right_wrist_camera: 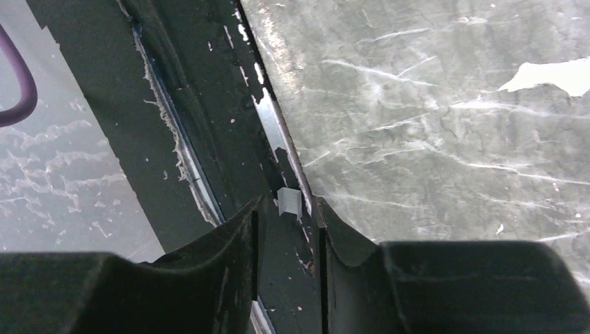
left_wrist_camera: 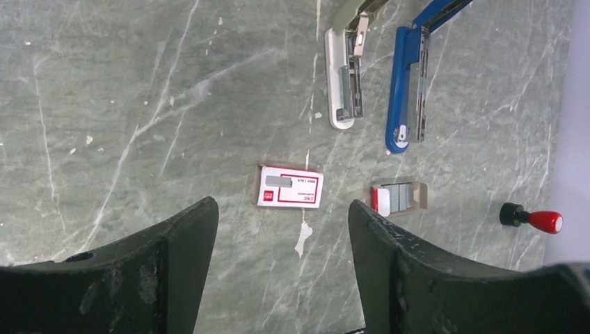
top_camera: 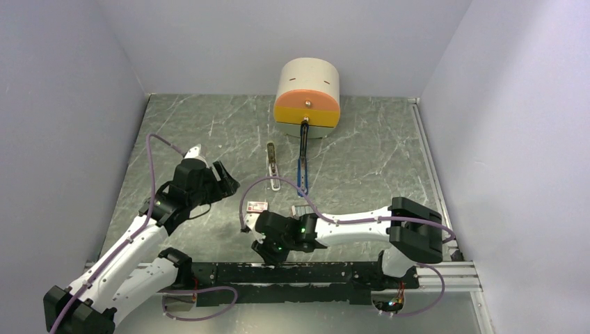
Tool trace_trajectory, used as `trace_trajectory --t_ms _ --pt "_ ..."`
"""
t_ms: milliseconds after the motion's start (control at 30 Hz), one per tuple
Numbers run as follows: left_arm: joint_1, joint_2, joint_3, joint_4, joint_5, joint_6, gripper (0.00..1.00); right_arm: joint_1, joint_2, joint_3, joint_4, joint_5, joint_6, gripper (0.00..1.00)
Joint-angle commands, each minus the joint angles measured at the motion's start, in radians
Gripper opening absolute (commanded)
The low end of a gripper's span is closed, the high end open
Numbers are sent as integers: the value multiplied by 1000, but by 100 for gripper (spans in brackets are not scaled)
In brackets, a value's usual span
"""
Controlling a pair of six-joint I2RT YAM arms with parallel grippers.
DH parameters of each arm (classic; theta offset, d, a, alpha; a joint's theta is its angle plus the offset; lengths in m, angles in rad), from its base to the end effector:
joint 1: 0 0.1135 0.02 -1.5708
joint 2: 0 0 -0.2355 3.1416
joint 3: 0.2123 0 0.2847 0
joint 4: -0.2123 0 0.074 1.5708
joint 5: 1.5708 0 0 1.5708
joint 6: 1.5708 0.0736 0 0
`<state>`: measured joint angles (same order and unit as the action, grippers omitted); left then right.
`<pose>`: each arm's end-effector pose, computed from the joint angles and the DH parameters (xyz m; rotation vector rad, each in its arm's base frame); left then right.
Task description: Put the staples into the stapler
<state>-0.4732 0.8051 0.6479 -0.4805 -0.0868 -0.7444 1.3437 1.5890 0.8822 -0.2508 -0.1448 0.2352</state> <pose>0.2338 -0.1126 0.2112 -0.3556 2.2395 -0.5722 0.0706 0.3525 0.0938 -1.4803 2.2733 0.7481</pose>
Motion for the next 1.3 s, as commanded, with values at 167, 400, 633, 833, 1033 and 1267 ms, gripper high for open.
trace_trajectory --t_ms 167,400,633,833,1033,1267 --pt "-2 -14 -23 -6 -11 -1 74 16 63 9 4 -29 -5 26" --pt "-2 -21 -22 -12 -15 -2 74 16 76 10 8 5 7 18" --pt "-2 -27 -24 -15 -21 -3 74 17 104 16 1 37 23 5" --pt "-2 -25 -22 -16 -21 -1 74 14 99 12 10 50 33 0" --pt "-2 -30 -19 -21 -19 -2 74 -34 36 -31 83 0 70 0" --pt "-2 -44 -29 -16 6 -17 74 -183 -70 -133 239 -170 159 0"
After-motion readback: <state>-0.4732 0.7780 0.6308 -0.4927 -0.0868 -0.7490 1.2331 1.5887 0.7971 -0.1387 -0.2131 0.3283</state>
